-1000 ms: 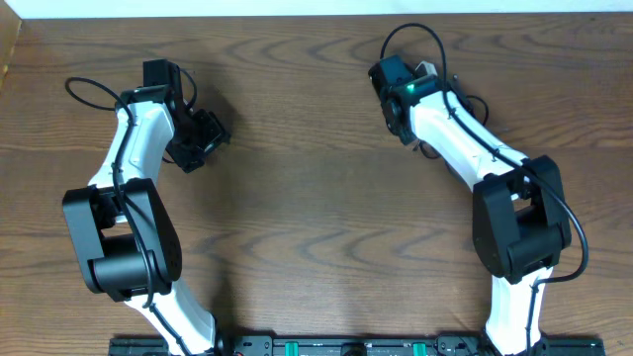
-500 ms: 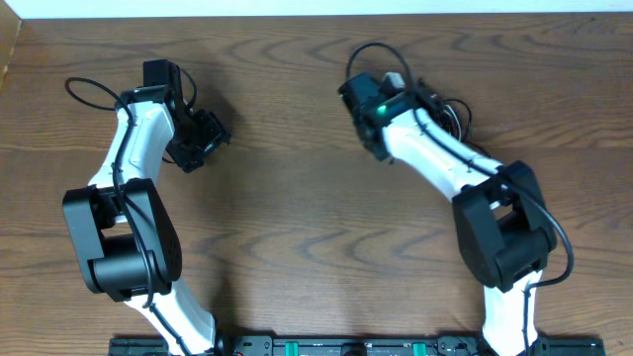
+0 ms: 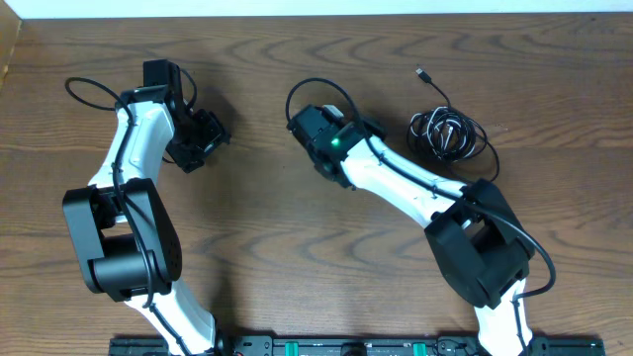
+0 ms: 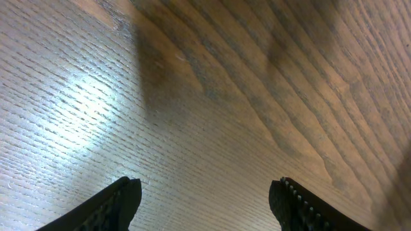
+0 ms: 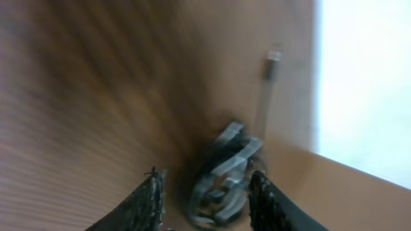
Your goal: Untangle cables
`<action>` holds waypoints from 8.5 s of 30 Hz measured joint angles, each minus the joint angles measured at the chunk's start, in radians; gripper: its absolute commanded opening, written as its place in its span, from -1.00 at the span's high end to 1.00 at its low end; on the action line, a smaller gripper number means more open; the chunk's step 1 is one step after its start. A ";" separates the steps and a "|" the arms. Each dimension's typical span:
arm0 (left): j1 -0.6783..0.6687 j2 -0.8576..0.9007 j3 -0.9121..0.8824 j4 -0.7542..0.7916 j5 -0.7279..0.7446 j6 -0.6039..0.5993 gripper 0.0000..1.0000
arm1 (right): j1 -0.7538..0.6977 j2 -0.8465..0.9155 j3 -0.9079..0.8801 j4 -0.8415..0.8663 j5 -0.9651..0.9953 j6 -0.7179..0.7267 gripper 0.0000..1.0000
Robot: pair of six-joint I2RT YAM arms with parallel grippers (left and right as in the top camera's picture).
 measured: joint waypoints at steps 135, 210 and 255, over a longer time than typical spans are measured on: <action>-0.019 0.000 0.000 0.010 0.000 0.000 -0.38 | 0.008 -0.108 -0.490 0.750 0.351 -0.729 0.52; -0.019 0.000 0.000 0.010 0.000 0.000 -0.37 | -0.616 -0.406 -0.661 0.619 -1.109 1.334 0.45; -0.019 0.000 0.000 0.010 0.000 0.000 -0.37 | -0.181 -0.555 -0.663 0.661 -1.129 0.782 0.94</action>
